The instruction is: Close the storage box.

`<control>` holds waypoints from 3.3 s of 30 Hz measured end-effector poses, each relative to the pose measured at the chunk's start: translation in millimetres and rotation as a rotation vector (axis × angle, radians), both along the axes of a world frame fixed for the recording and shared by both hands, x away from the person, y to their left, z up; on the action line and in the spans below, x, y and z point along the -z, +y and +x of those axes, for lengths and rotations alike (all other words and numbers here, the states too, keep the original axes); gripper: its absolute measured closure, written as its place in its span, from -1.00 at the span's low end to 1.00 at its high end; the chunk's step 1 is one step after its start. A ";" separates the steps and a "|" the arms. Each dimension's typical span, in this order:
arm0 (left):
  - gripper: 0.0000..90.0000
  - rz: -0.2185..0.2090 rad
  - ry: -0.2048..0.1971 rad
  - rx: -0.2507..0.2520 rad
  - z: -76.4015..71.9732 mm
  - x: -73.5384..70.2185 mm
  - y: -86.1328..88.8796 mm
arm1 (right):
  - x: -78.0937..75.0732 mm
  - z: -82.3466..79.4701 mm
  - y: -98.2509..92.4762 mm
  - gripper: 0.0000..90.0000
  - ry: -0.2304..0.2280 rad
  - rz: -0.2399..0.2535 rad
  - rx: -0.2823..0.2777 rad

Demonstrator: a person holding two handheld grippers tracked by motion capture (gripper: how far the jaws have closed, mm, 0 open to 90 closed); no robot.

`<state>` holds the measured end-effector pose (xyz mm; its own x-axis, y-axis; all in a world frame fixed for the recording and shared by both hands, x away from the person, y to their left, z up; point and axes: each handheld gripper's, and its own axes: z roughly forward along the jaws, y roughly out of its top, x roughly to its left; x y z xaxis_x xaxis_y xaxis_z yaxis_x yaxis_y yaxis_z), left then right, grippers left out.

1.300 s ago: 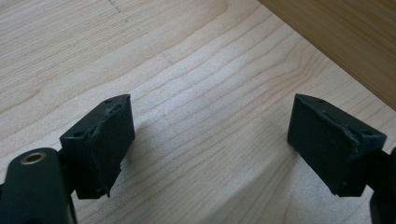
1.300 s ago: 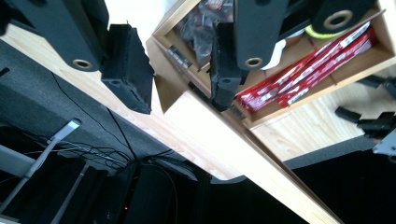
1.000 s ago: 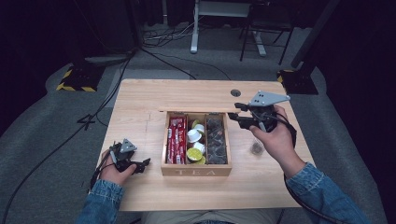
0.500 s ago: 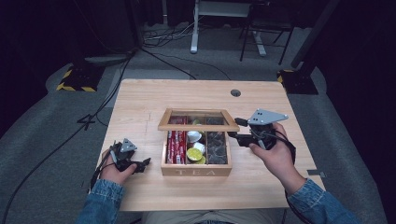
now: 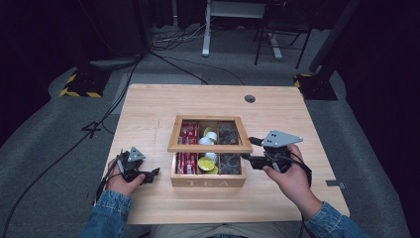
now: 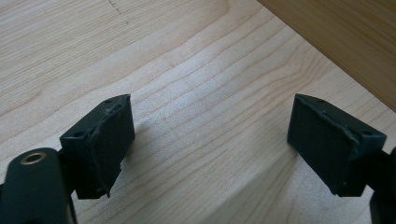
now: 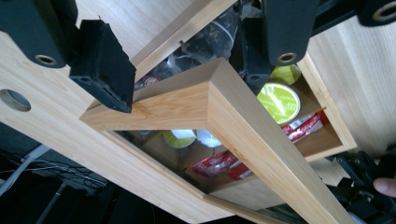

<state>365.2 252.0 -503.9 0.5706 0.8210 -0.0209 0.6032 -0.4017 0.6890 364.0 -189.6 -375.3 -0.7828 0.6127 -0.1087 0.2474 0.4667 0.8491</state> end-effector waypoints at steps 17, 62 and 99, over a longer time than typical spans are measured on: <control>-0.66 0.001 0.000 0.001 0.0 0.0 0.1 | 34.3 -14.3 -1.2 -0.10 0.018 -0.018 -0.003; -0.66 0.000 -0.002 -0.003 0.1 0.2 -0.5 | 51.1 -28.9 -1.9 -0.44 0.104 -0.144 -0.016; -0.66 -0.004 0.001 -0.009 -20.9 0.4 9.1 | 27.8 9.2 -145.5 -0.63 0.149 -0.029 0.190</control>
